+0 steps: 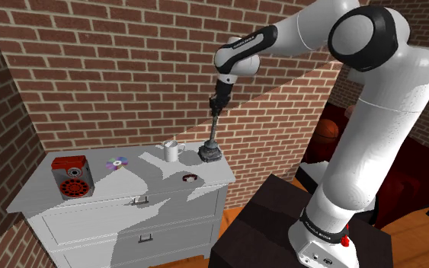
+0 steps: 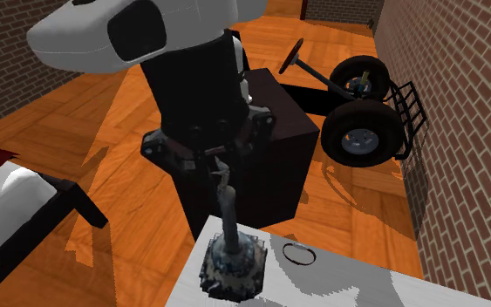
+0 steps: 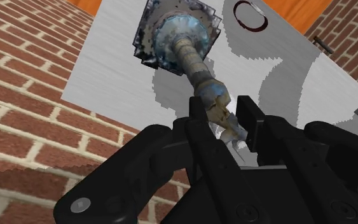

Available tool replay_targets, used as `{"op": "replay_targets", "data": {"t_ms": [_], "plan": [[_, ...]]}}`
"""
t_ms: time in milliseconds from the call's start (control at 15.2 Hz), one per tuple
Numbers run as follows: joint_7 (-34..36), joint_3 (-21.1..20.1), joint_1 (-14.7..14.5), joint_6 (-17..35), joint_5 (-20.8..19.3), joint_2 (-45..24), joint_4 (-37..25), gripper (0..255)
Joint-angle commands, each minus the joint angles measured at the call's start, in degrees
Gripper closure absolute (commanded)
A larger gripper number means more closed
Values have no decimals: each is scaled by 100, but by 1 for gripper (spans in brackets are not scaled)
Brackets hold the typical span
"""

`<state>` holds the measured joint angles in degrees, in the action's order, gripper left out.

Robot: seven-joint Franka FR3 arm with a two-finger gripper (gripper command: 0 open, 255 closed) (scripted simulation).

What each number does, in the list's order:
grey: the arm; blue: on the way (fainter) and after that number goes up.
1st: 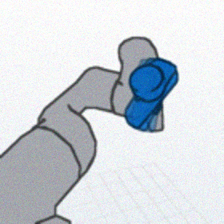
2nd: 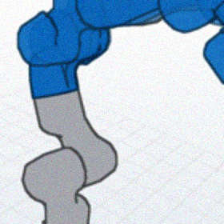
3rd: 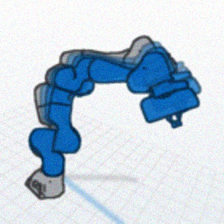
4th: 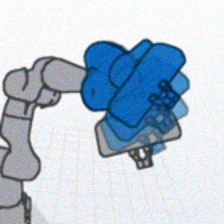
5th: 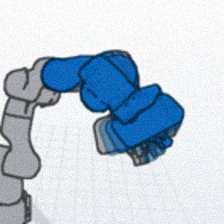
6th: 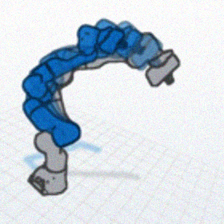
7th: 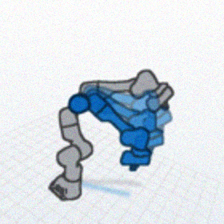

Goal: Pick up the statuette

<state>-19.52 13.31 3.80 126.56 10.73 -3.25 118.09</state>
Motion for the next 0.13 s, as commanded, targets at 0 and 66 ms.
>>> {"op": "replay_targets", "data": {"t_ms": [0,66], "plan": [[28,-1,-3,-88,-19,20,-74,255],[28,-1,-3,-88,-18,19,-75,255]]}}
